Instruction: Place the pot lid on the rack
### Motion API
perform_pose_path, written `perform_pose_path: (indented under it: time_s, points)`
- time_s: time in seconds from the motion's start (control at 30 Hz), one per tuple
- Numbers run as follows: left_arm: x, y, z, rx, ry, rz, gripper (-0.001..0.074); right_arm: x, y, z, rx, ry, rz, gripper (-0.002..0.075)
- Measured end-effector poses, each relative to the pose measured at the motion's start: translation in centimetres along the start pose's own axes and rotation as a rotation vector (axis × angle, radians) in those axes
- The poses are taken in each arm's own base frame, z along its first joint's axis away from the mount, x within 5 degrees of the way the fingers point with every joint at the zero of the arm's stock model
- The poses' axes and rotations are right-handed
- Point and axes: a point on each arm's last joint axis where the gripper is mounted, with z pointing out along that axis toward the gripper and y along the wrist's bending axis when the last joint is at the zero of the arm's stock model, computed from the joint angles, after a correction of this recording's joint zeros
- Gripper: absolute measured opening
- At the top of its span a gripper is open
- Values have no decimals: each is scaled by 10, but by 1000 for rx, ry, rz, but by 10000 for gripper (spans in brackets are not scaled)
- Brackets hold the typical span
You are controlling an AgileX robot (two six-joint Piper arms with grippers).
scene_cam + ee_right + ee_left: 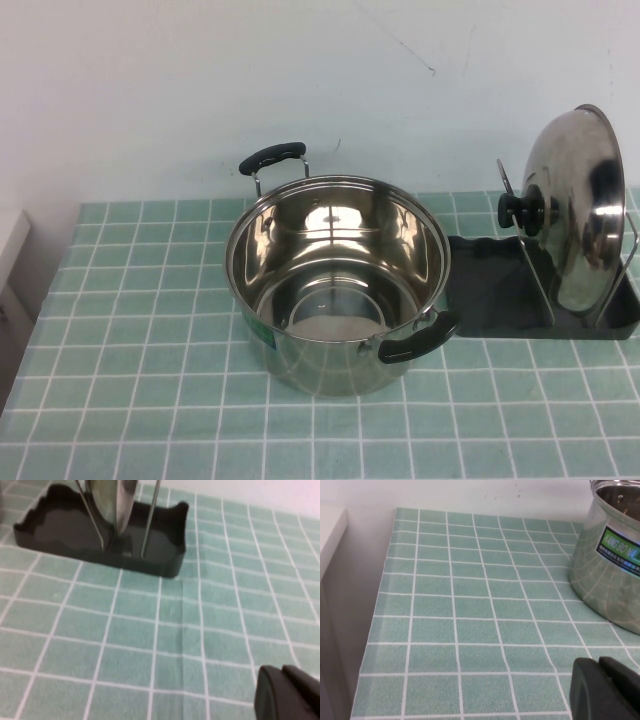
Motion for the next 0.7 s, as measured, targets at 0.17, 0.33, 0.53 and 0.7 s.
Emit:
perform_pose_path:
  time_s: [0.17, 0.33, 0.53, 0.7]
  points:
    - [0, 0, 0, 0, 0, 0, -2, 7, 1, 6, 10, -14, 46, -1]
    - [0, 0, 0, 0, 0, 0, -2, 6, 2, 6, 4, -24, 87, -1]
    - [0, 0, 0, 0, 0, 0, -2, 7, 3, 6, -4, -25, 106, -1]
    - [0, 0, 0, 0, 0, 0, -2, 7, 3, 6, -4, -25, 106, -1]
